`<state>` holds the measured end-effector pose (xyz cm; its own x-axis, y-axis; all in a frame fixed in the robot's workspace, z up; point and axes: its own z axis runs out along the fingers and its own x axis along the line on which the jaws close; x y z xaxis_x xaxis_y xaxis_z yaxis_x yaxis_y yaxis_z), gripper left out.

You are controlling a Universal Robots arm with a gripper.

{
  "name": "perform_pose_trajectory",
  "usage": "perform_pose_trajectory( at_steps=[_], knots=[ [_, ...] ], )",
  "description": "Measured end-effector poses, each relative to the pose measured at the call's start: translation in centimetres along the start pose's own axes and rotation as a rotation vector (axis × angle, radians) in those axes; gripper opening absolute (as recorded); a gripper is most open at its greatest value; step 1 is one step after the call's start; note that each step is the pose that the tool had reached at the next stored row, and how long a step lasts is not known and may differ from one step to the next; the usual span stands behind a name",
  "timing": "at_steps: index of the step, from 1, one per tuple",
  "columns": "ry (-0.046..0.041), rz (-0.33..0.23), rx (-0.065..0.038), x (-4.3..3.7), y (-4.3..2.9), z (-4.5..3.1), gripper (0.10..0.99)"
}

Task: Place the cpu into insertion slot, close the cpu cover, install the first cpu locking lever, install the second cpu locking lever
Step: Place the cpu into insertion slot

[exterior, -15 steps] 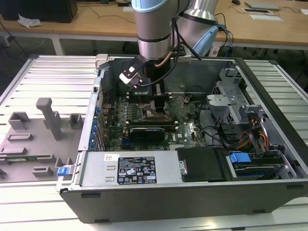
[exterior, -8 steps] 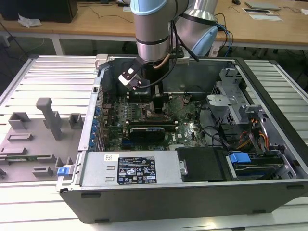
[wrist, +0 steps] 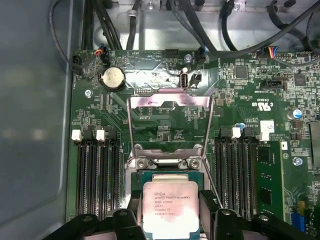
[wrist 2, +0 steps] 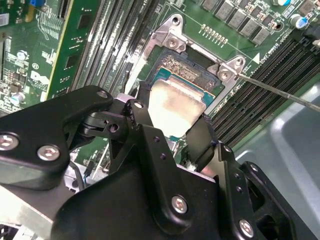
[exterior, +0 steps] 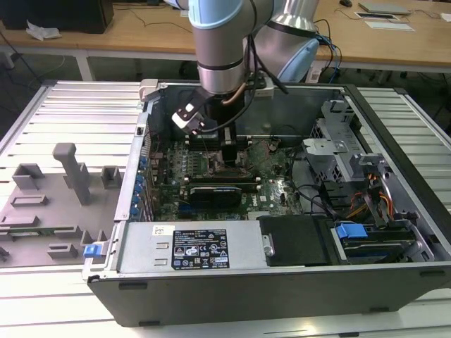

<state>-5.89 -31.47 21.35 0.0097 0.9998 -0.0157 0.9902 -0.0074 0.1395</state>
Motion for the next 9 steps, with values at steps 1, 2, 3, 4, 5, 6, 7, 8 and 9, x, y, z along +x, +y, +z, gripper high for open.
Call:
perform_pose_trajectory(
  at_steps=[1,2,3,4,5,6,7,8,9],
  knots=[
    [0.0000,0.000,0.000,0.02,-0.07,0.05,0.541],
    [0.0000,0.000,0.000,0.04,-0.15,0.12,0.541],
    [0.0000,0.000,0.000,0.04,-0.22,0.18,0.541],
    [0.0000,0.000,0.000,0.05,-0.36,0.39,0.541],
    [0.0002,0.000,0.000,0.06,-0.42,0.62,0.541],
    [0.0000,0.000,0.000,0.06,-0.47,0.77,0.541],
    [0.0001,0.000,0.000,0.06,-0.51,0.89,0.541],
    [0.0001,0.000,0.000,0.07,-0.54,0.99,0.541],
    [0.0005,0.000,0.000,0.07,-0.56,1.06,0.541]
  ],
)
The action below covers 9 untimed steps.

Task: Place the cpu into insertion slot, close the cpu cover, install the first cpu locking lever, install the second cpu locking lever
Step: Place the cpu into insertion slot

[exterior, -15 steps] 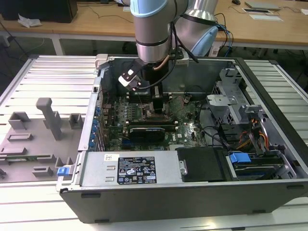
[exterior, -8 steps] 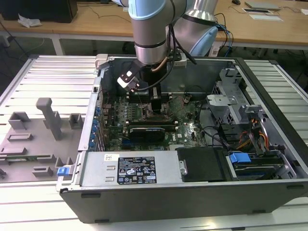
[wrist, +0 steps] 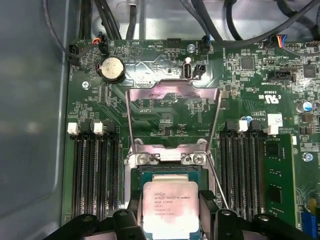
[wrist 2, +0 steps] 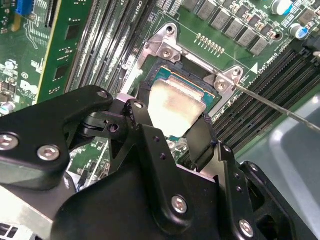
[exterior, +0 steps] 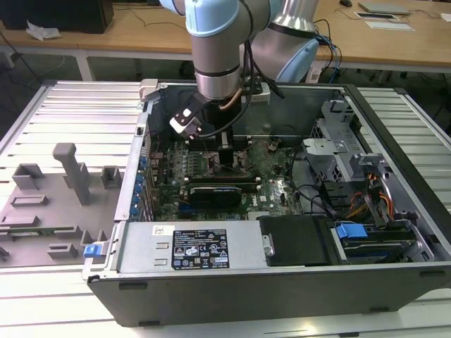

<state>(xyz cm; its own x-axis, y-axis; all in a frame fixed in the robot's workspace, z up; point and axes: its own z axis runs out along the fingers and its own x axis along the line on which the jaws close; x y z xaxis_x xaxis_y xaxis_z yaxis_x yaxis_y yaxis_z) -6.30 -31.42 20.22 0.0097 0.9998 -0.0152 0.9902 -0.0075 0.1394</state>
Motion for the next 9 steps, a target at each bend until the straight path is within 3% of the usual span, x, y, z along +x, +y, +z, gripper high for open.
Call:
perform_pose_trajectory(
  at_steps=[9],
  knots=[
    [0.0075,-0.042,0.000,0.00,-0.08,0.49,0.541]
  ],
)
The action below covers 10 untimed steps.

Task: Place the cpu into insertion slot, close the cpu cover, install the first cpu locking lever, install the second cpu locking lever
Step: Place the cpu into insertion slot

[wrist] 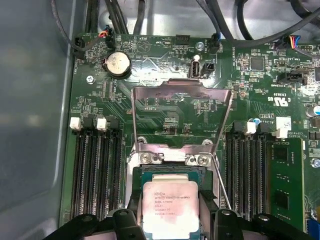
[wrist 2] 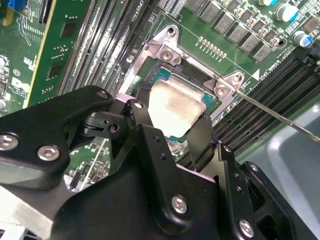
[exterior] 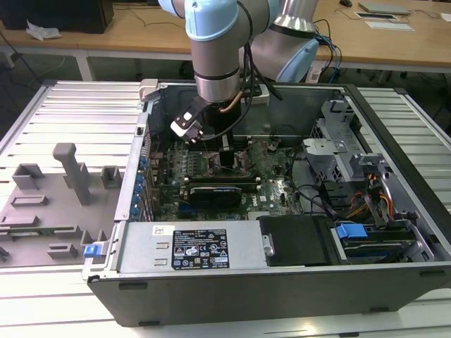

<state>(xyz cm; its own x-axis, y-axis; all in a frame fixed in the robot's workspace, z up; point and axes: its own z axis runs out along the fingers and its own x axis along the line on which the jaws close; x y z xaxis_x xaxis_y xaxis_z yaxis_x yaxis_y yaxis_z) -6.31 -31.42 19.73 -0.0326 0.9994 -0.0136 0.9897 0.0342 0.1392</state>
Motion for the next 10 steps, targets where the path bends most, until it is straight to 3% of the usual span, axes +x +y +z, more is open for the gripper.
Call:
perform_pose_trajectory(
  at_steps=[10],
  knots=[
    [-0.0020,0.017,0.000,0.01,0.04,-0.19,0.541]
  ],
)
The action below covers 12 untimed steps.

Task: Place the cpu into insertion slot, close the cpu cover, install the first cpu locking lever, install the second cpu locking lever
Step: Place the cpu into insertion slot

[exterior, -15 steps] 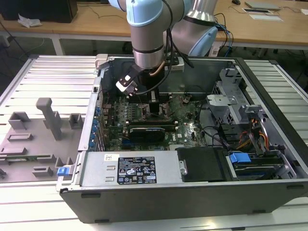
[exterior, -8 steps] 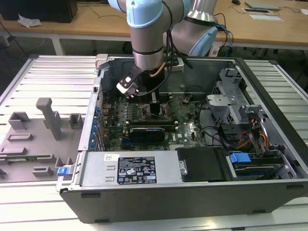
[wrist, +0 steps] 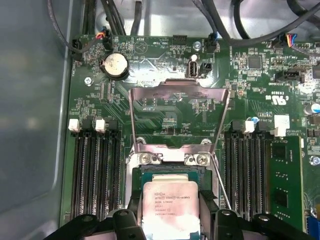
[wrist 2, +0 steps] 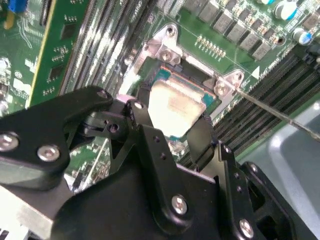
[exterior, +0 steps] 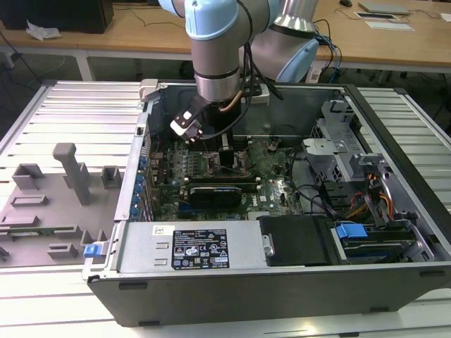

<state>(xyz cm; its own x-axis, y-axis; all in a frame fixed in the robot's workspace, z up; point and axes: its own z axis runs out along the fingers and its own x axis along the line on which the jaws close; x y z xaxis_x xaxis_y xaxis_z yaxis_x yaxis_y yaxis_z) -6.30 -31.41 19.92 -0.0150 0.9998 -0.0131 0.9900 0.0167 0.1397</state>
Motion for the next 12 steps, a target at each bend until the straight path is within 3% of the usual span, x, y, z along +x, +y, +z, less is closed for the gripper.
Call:
perform_pose_trajectory(
  at_steps=[8,12],
  knots=[
    [0.0015,0.007,0.000,-0.01,0.03,-0.27,0.541],
    [-0.0020,0.030,0.000,-0.08,0.03,-0.28,0.541]
  ],
)
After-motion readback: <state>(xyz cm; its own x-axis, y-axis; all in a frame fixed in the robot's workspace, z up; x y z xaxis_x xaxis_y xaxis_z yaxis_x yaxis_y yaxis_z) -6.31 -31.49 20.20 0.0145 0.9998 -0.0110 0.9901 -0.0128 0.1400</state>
